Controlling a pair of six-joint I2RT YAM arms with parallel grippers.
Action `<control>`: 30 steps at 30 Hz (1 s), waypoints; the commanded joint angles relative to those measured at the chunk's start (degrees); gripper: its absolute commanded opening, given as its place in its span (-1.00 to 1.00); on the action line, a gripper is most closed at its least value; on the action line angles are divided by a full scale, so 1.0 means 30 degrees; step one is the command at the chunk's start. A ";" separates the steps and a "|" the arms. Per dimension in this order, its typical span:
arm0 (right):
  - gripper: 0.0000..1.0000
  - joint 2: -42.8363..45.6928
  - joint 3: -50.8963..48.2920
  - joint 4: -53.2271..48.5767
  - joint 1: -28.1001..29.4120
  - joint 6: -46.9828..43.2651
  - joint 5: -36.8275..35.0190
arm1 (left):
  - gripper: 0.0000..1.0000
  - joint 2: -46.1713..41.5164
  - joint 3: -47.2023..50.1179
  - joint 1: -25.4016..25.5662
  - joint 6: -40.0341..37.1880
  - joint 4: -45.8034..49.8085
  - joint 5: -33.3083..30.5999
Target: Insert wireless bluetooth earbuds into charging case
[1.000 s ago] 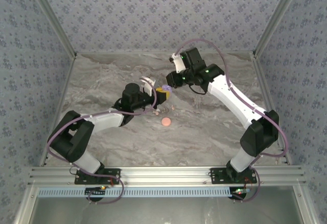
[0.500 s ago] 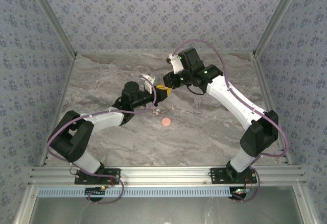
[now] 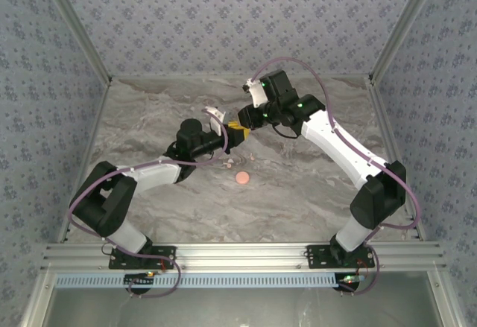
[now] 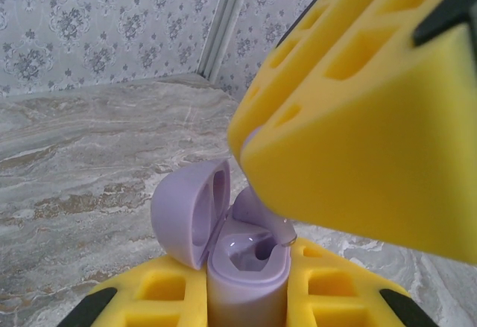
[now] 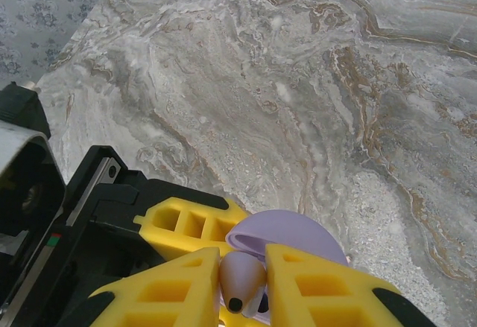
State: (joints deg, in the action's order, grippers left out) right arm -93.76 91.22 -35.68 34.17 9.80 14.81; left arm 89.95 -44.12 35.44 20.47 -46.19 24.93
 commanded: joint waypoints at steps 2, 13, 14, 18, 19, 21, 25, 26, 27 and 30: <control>-0.55 0.0061 0.0135 0.0206 0.0112 0.0014 -0.0281 | -0.72 -0.0306 -0.0469 0.0138 0.0267 -0.1184 0.0590; -0.55 0.0109 -0.0283 0.0322 0.0101 0.0099 -0.0659 | -0.72 -0.0334 -0.0413 0.0128 0.0447 -0.1140 0.0501; -0.55 0.0134 -0.0326 0.0323 0.0097 0.0181 -0.0659 | -0.72 -0.0300 -0.0424 0.0117 0.0444 -0.1153 0.0549; -0.56 0.0248 -0.0546 0.1064 0.0094 0.0449 -0.0637 | -0.72 -0.0336 -0.0434 0.0136 0.0563 -0.1162 0.0536; -0.55 0.0241 -0.0553 0.1126 0.0115 0.0503 -0.0584 | -0.71 -0.0328 -0.0465 0.0126 0.0614 -0.1155 0.0538; -0.55 0.0211 -0.0584 0.1197 0.0104 0.0599 -0.0476 | -0.72 -0.0297 -0.0411 0.0135 0.0676 -0.1241 0.0423; -0.55 0.0335 -0.0749 0.1091 0.0117 0.0595 -0.0502 | -0.72 -0.0378 -0.0382 0.0115 0.0824 -0.1242 -0.0115; -0.55 0.0394 -0.0809 0.1041 0.0119 0.0557 -0.0514 | -0.72 -0.0400 -0.0387 0.0134 0.0823 -0.1170 -0.0214; -0.55 0.0411 -0.0846 0.0953 0.0122 0.0514 -0.0512 | -0.72 -0.0418 -0.0416 0.0114 0.0758 -0.1093 -0.0252; -0.55 0.0517 -0.1003 0.0721 0.0122 0.0482 -0.0541 | -0.72 -0.0478 -0.0440 0.0137 0.0622 -0.0928 -0.0434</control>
State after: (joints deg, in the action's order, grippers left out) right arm -93.73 89.19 -32.71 34.17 10.92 13.76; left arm 89.95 -44.12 35.44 22.20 -46.68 24.58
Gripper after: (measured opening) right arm 0.225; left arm 0.198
